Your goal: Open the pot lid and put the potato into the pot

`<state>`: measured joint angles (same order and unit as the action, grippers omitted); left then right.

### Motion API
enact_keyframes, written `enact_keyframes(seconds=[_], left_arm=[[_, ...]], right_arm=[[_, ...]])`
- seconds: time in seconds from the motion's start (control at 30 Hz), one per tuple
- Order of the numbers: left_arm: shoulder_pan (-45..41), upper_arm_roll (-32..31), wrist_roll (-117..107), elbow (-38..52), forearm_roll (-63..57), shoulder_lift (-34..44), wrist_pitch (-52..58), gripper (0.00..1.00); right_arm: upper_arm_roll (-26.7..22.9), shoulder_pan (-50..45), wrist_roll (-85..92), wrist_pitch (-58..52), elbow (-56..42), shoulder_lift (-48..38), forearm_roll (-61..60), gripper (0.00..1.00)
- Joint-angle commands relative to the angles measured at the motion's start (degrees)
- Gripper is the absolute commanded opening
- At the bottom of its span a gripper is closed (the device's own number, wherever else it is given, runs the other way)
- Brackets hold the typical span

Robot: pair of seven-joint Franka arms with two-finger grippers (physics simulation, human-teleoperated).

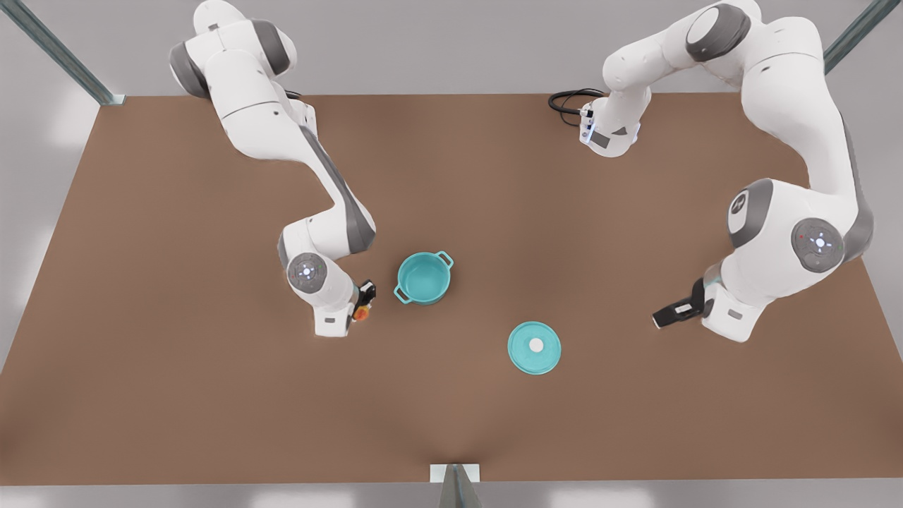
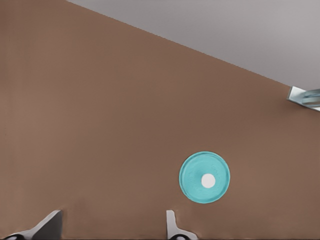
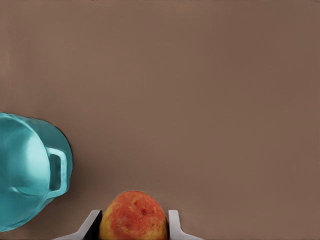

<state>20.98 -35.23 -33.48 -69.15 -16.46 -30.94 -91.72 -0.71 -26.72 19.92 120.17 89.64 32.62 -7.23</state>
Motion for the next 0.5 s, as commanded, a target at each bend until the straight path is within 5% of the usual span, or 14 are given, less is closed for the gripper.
enact_keyframes(seconds=[0.0, 0.03, 0.13, 0.47], left_arm=[[-11.98, 29.17, 33.66, -3.07, 24.19, 7.62, 19.24, 1.0], [-15.0, 31.89, 33.3, -25.05, 25.07, 23.27, -1.77, 1.0], [-18.43, 31.8, 28.04, -13.21, 25.86, 15.56, -0.74, 1.0], [-18.61, 31.8, 28.38, -13.29, 25.16, 15.03, 3.92, 1.0]], right_arm=[[0.01, -2.55, -14.02, -1.52, 0.71, -0.71, 0.29, 0.43], [0.01, -3.69, -16.4, -0.03, 3.78, -1.95, 0.29, 0.43], [0.01, -5.19, -18.33, 9.55, 13.63, -5.81, 0.2, 0.43], [0.09, -13.8, -25.63, 16.14, 11.26, -3.53, -7.09, 0.43]])
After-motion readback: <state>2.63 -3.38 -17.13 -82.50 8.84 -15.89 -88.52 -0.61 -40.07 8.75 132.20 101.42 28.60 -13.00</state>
